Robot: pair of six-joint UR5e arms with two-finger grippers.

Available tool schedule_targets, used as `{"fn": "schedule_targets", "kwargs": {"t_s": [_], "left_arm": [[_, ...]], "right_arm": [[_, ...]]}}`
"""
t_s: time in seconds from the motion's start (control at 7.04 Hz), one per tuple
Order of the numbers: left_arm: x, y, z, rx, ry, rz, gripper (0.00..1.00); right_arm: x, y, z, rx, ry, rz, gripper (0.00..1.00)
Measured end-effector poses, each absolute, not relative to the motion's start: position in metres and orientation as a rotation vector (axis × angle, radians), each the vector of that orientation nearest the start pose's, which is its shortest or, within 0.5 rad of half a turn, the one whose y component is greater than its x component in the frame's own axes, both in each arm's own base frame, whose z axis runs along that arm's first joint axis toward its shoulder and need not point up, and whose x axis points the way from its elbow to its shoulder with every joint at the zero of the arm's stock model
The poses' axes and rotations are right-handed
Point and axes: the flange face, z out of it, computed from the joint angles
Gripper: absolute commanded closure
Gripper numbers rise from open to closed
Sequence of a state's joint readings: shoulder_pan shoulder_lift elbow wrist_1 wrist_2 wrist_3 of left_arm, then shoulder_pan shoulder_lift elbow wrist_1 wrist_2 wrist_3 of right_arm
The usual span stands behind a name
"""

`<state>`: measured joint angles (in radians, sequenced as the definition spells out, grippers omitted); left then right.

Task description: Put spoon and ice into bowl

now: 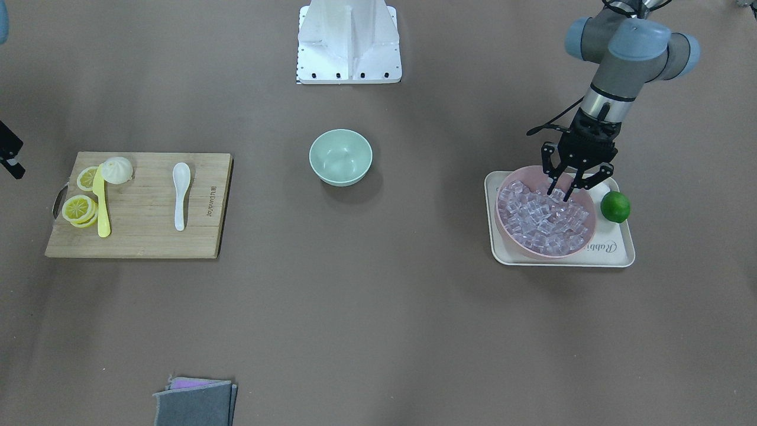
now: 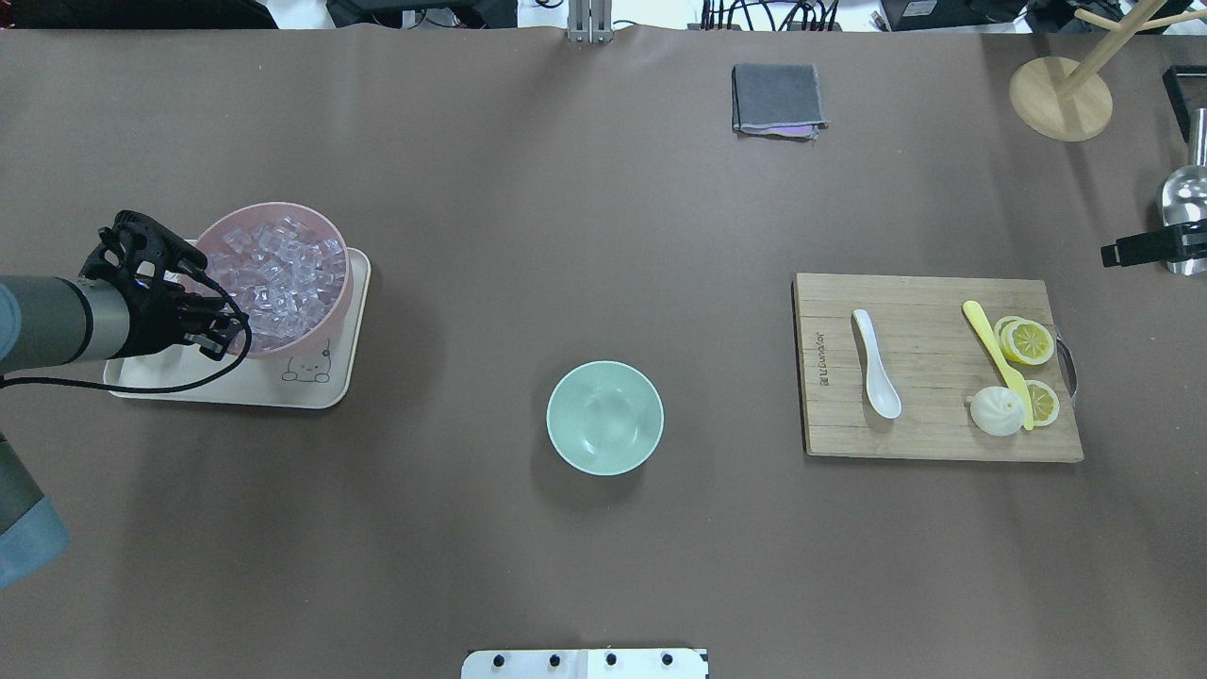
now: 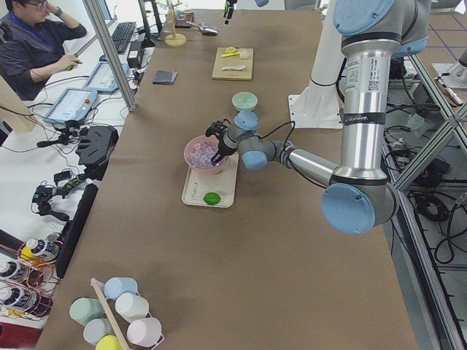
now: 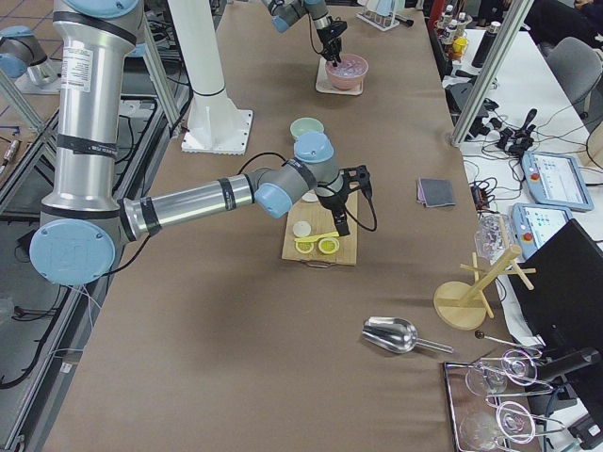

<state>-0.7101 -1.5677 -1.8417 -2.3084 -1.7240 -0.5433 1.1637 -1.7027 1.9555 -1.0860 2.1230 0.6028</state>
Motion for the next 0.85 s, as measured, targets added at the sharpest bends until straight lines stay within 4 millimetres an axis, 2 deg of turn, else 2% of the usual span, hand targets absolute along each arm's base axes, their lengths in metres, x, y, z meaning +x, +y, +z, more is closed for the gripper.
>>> {"fn": "schedule_targets", "kwargs": {"t_s": [0.28, 0.43, 0.57, 0.71, 0.85], "left_arm": [[0.308, -0.420, 0.426, 0.708, 0.807, 0.365, 1.00], [0.310, -0.419, 0.406, 0.716, 0.855, 0.341, 1.00], [0.318, -0.425, 0.378, 0.711, 0.925, 0.272, 1.00], [0.335, -0.433, 0.344, 0.694, 1.011, 0.188, 1.00], [0.358, -0.432, 0.315, 0.667, 1.087, 0.133, 1.00]], "right_arm": [[-0.106, -0.450, 0.482, 0.372, -0.807, -0.020, 0.00], [-0.106, -0.450, 0.482, 0.371, -0.807, -0.020, 0.00], [-0.106, -0.450, 0.482, 0.371, -0.807, -0.020, 0.00], [-0.107, -0.450, 0.482, 0.371, -0.807, -0.022, 0.00], [-0.107, -0.450, 0.482, 0.371, -0.808, -0.022, 0.00]]}}
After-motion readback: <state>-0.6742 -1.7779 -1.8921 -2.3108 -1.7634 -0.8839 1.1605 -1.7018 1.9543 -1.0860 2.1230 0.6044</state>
